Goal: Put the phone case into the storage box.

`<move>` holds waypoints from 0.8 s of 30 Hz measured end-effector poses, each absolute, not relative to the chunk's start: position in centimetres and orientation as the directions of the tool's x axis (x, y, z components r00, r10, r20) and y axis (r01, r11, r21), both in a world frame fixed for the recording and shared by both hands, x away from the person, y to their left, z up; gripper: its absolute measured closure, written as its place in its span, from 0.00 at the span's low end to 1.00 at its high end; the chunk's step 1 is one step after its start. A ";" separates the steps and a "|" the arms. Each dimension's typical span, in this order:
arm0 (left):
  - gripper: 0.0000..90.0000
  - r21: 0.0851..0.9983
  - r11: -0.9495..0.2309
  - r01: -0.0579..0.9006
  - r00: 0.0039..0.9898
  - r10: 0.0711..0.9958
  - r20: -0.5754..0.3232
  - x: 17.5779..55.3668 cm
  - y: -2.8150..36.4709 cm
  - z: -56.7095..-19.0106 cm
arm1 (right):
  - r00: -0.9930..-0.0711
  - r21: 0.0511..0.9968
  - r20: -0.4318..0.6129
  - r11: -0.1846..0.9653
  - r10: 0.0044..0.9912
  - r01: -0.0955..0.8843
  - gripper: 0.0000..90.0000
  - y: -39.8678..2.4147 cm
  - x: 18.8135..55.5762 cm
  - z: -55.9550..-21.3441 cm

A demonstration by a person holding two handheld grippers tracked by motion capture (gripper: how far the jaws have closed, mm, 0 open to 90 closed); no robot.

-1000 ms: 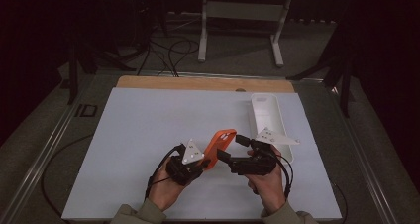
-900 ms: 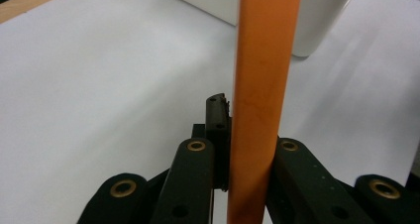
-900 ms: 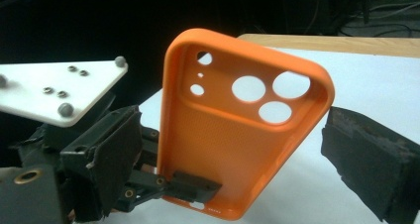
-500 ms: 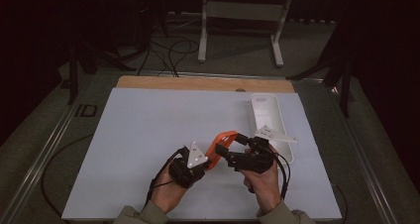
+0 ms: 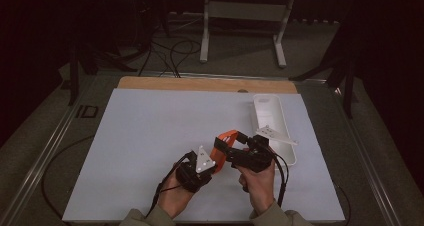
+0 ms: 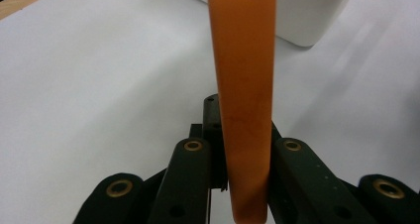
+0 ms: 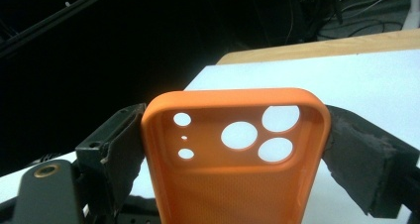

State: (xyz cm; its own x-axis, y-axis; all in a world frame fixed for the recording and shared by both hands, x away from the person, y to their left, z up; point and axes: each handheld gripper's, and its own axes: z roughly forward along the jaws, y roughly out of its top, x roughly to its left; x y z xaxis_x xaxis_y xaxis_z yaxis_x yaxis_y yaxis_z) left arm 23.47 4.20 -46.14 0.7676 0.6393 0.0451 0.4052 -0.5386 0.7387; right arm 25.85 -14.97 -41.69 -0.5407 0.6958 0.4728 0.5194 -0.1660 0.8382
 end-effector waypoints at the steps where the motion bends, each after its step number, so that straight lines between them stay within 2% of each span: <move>1: 0.93 0.739 -0.537 0.407 0.769 0.638 0.041 23.5 4.2 -46.1 | -0.538 0.838 0.474 -0.170 0.697 0.518 0.16 -14.9 25.8 -41.7; 14: 0.91 0.750 -0.526 0.401 0.791 0.612 0.006 23.6 4.4 -46.2 | -0.529 0.853 0.446 -0.165 0.722 0.495 0.19 -14.6 25.4 -41.5; 18: 0.81 0.755 -0.523 0.397 0.794 0.608 0.003 23.7 4.5 -46.2 | -0.528 0.854 0.443 -0.163 0.725 0.494 0.19 -14.7 25.4 -41.6; 20: 0.71 0.761 -0.513 0.397 0.793 0.610 -0.003 23.7 4.6 -46.1 | -0.527 0.854 0.445 -0.165 0.724 0.494 0.19 -14.8 25.4 -41.6; 24: 0.56 0.765 -0.504 0.401 0.790 0.613 -0.010 23.8 4.8 -46.0 | -0.530 0.854 0.444 -0.162 0.722 0.494 0.19 -14.9 25.4 -41.6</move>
State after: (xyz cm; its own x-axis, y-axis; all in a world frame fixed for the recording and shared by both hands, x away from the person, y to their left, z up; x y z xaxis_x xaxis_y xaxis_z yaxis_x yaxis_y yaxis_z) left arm 23.80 4.80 -46.02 0.7901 0.6129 -0.0098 0.4005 -0.5041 0.7651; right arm 25.41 -14.86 -41.58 -0.5303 0.7223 0.4439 0.4940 -0.1623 0.8542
